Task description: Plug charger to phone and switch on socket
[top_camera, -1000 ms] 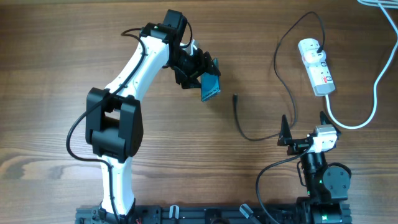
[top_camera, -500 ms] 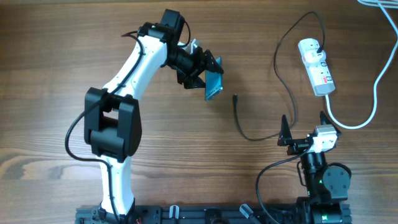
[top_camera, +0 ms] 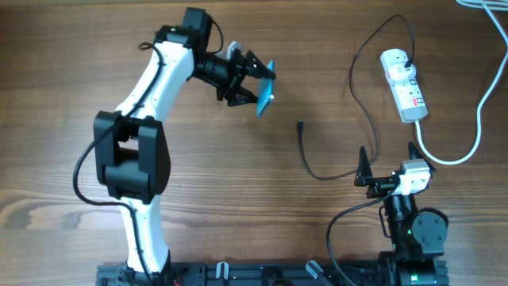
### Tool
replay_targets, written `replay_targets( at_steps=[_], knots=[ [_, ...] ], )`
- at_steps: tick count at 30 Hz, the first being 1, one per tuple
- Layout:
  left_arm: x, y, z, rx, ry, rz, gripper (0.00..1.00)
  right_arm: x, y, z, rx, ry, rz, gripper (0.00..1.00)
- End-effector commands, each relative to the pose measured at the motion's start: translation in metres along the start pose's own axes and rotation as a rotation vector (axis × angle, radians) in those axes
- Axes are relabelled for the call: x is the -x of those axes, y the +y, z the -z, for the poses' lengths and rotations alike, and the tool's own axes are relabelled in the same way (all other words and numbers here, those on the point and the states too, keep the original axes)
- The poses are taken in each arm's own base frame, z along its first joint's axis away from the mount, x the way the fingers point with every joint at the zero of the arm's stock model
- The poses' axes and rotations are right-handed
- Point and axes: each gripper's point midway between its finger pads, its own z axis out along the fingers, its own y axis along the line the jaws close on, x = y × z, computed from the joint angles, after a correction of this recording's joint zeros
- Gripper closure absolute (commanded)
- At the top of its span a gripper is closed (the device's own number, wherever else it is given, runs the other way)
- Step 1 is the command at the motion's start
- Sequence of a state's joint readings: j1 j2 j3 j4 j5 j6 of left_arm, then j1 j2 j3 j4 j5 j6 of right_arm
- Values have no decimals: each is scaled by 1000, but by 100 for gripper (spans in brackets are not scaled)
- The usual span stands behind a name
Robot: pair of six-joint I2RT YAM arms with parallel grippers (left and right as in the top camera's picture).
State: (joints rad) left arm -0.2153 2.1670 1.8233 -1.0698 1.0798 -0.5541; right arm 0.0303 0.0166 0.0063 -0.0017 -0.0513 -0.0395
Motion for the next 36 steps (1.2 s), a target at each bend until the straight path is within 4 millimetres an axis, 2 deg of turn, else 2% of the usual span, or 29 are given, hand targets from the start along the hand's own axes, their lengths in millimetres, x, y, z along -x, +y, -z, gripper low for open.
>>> replay_targets(
  at_steps=[1,3,4,7,8,11,12,15,16,20,26,30,33,36],
  knots=[
    [-9,-21,21,-96,16,42,30,9,14,1,81,-35,-58,0],
    [-7,-20,24,-99,9,46,30,21,33,4,202,-72,-189,0],
    [-6,-20,26,-101,5,49,30,27,49,9,307,-69,-311,0],
    [-5,-20,30,-114,4,56,30,26,88,26,552,96,-741,0],
    [-4,-20,31,-117,4,64,30,24,92,28,573,144,-837,0],
    [-3,-20,34,-120,1,104,29,25,78,20,466,234,-1360,0],
    [-2,-19,34,-121,0,111,29,37,79,22,504,209,-1385,0],
    [-2,-20,34,-122,-1,129,29,105,87,51,750,-66,-1117,0],
    [-2,-20,34,-122,0,138,28,122,88,59,787,-122,-1081,1],
    [-1,-20,35,-124,1,184,28,153,88,67,762,-122,-992,1],
    [-1,-20,35,-127,5,215,28,169,81,51,527,108,-719,0],
    [-1,-21,36,-133,9,232,28,176,66,30,361,378,-566,1],
    [-1,-21,37,-134,7,231,28,178,52,15,243,571,-534,0],
    [0,-21,37,-136,5,225,28,180,55,3,235,679,-602,1]
  ],
)
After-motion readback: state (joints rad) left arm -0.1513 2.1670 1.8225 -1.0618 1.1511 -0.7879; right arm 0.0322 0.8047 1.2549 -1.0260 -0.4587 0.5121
